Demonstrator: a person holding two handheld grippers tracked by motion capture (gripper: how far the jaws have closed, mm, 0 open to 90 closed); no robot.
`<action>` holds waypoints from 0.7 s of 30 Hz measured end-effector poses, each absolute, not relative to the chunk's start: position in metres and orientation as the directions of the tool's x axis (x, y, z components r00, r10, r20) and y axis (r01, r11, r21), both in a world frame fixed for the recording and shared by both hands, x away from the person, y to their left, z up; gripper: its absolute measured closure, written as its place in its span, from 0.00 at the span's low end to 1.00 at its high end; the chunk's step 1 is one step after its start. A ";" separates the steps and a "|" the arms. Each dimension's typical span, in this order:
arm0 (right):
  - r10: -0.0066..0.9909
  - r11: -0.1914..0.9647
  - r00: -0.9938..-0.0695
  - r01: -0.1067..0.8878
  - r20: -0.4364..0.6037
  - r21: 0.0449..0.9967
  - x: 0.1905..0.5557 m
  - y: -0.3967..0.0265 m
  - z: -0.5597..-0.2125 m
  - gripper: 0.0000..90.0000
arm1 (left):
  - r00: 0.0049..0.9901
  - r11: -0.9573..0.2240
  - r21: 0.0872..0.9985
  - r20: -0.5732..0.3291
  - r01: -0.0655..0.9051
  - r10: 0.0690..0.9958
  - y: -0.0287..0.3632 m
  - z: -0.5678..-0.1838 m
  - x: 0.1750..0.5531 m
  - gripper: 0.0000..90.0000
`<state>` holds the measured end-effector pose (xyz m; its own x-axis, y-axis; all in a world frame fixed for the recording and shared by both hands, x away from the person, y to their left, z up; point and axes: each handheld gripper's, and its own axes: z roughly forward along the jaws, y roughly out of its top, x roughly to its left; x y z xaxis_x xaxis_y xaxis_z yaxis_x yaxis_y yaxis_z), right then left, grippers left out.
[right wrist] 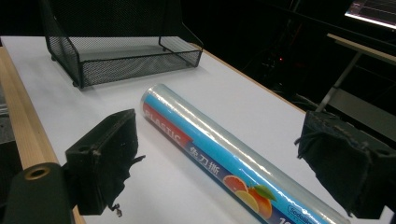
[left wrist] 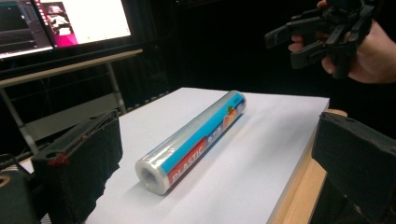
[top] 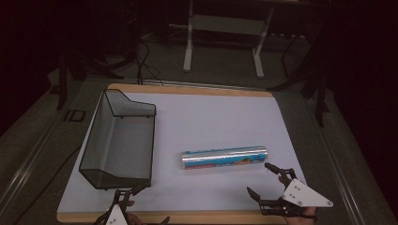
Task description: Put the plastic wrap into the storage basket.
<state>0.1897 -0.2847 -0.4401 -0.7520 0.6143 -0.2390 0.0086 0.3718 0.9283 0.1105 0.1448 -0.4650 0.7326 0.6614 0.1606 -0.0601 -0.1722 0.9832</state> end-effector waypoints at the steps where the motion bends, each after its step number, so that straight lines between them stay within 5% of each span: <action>1: 0.615 0.376 -0.750 0.006 -0.244 0.927 0.190 -0.285 -0.440 0.13 | 0.734 -0.168 0.984 0.157 -0.060 0.660 0.145 -0.465 0.111 0.03; 21: 0.560 0.436 -0.758 -0.074 -0.335 0.897 0.188 -0.281 -0.436 0.14 | 0.738 -0.173 0.983 0.165 -0.066 0.654 0.144 -0.465 0.110 0.03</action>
<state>0.1883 -0.2812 -0.4359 -0.7577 0.5600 -0.3350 -0.0744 0.4359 0.8969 0.1098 0.1443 -0.4649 0.7382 0.6541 0.1650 -0.0664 -0.1730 0.9827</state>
